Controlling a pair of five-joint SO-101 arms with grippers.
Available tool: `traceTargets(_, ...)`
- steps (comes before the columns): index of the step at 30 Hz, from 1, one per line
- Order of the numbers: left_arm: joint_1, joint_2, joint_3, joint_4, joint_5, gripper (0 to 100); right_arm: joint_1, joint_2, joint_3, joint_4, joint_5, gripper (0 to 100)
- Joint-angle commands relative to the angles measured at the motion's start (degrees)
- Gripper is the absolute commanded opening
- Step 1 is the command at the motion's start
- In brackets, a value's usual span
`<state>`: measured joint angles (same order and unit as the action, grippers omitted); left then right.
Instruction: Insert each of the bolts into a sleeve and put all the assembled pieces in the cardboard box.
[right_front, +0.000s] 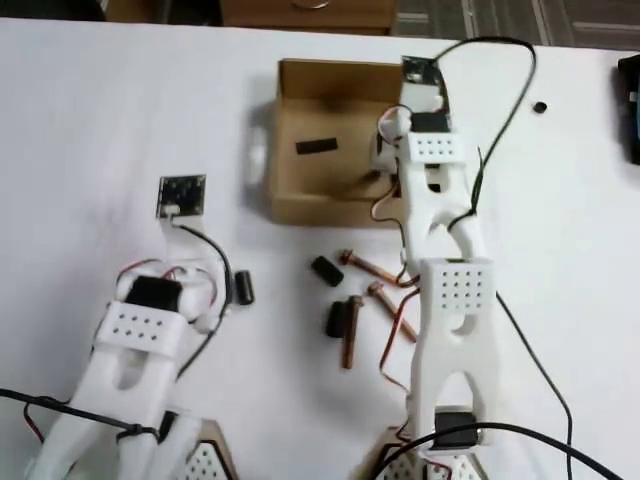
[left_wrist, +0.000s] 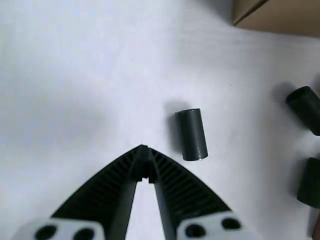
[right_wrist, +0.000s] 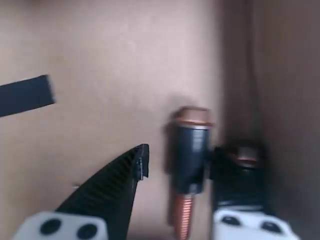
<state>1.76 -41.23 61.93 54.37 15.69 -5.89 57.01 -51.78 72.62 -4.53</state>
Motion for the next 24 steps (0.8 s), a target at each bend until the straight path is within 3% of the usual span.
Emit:
traceTargets(1, -0.3, -1.1, -0.2, 0.0, -0.3, 2, 0.4, -0.5, -4.4, 2.9, 0.4, 24.5)
traceTargets(13, -0.3, -1.1, -0.2, 0.0, -0.1, 2, 0.4, -0.6, -29.5, 29.0, 0.4, 24.5)
traceTargets(15, -0.3, -1.1, -0.2, 0.0, -0.1, 2, 0.9, -1.4, -32.6, 28.9, 0.4, 24.5)
traceTargets(20, -0.6, -1.1, 0.0, 0.0, -0.3, 2, -1.4, -9.5, -29.6, 28.9, 8.5, 24.4)
traceTargets(24, -0.7, -1.1, 0.0, -0.1, -0.4, 2, -6.5, -20.1, -17.2, 28.9, 16.7, 24.4)
